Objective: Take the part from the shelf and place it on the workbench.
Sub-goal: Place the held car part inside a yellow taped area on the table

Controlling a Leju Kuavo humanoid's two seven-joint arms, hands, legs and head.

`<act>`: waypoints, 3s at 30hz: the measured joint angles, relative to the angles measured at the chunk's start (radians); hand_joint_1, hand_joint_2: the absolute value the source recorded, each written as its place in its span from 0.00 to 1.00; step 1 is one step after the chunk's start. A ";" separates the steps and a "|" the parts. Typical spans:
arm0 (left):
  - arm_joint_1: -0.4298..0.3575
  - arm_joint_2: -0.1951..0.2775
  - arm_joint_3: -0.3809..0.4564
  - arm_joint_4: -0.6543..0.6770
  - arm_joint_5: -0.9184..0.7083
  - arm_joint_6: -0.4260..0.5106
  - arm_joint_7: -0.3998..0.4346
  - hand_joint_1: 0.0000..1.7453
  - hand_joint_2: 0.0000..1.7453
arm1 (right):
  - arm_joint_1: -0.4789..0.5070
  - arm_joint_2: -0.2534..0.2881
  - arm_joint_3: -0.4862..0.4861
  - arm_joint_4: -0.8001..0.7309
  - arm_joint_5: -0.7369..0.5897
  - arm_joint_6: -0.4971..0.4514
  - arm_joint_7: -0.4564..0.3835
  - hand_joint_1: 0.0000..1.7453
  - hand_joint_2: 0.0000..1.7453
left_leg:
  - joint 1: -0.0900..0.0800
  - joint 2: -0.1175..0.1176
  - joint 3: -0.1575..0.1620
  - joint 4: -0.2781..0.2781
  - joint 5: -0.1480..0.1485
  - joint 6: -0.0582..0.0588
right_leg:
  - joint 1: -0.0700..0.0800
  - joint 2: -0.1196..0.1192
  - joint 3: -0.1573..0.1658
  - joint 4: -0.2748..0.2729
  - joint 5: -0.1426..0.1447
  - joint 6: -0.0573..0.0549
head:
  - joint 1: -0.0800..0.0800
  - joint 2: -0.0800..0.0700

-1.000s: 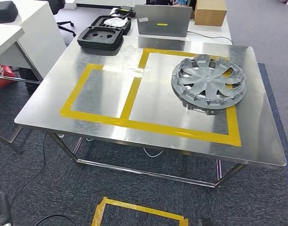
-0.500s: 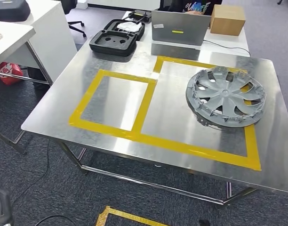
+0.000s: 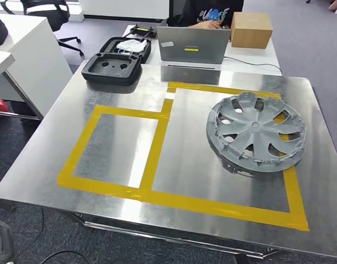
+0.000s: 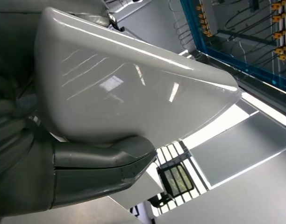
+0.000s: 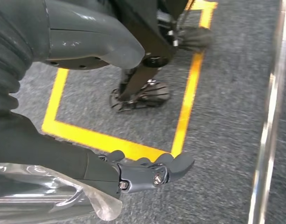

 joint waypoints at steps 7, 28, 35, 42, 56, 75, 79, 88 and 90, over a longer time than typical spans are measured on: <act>-0.003 0.005 -0.012 0.004 -0.003 0.000 0.001 1.00 1.00 | -0.010 -0.001 -0.006 0.000 -0.002 0.001 0.002 0.00 1.00 | 0.000 0.020 0.018 -0.046 0.090 0.041 | -0.002 -0.028 -0.046 0.086 -0.085 0.040 | 0.011 0.000; -0.002 0.020 -0.022 0.019 0.009 0.000 0.001 1.00 1.00 | -0.008 -0.002 -0.013 0.001 0.004 -0.002 -0.011 0.00 1.00 | 0.000 0.043 0.045 0.156 -0.089 -0.014 | 0.008 -0.059 -0.190 0.037 0.129 -0.014 | 0.011 0.000; -0.003 0.024 -0.024 0.019 0.009 0.000 0.000 1.00 1.00 | -0.012 -0.002 -0.013 0.000 0.006 -0.004 -0.012 0.00 1.00 | -0.011 0.033 0.182 -0.098 -0.006 0.022 | 0.005 -0.052 -0.199 0.027 0.156 0.021 | 0.012 0.000; -0.003 0.025 -0.030 0.020 0.006 0.000 0.001 1.00 1.00 | -0.012 -0.002 -0.019 0.001 0.011 -0.006 -0.012 0.00 1.00 | -0.013 0.045 0.118 -0.108 0.042 0.054 | 0.006 -0.054 -0.287 0.297 -0.030 0.036 | 0.019 0.000; -0.024 0.051 -0.011 0.069 0.055 -0.041 0.001 1.00 1.00 | -0.014 -0.003 -0.023 0.000 0.048 -0.008 -0.011 0.00 1.00 | -0.007 0.043 0.011 0.127 -0.063 -0.016 | 0.015 -0.064 -0.074 -0.039 0.080 -0.023 | 0.012 0.000; -0.401 0.242 0.312 0.614 -0.161 -0.360 0.097 1.00 1.00 | -0.033 -0.011 -0.003 0.001 0.150 0.040 0.020 0.00 1.00 | -0.017 0.035 0.157 -0.113 0.022 0.017 | 0.013 -0.059 -0.101 -0.022 0.082 0.006 | 0.015 0.000; -0.487 0.302 0.310 0.740 -0.241 -0.360 0.151 1.00 1.00 | -0.038 -0.018 0.010 0.001 0.164 0.045 0.032 0.00 1.00 | -0.017 0.035 0.157 -0.113 0.025 0.020 | 0.013 -0.058 -0.101 -0.022 0.085 0.009 | 0.015 0.000; -0.765 0.393 0.141 1.019 -0.568 -0.346 0.363 1.00 1.00 | -0.072 -0.023 0.048 0.001 0.203 0.066 0.052 0.00 1.00 | -0.015 0.034 0.157 -0.111 0.029 0.019 | 0.013 -0.060 -0.102 -0.020 0.087 0.010 | 0.015 0.000; -0.844 0.398 0.077 1.082 -0.631 -0.349 0.404 1.00 1.00 | -0.080 -0.023 0.054 0.001 0.208 0.068 0.059 0.00 1.00 | -0.015 0.035 0.156 -0.111 0.029 0.019 | 0.013 -0.060 -0.101 -0.019 0.088 0.010 | 0.015 0.000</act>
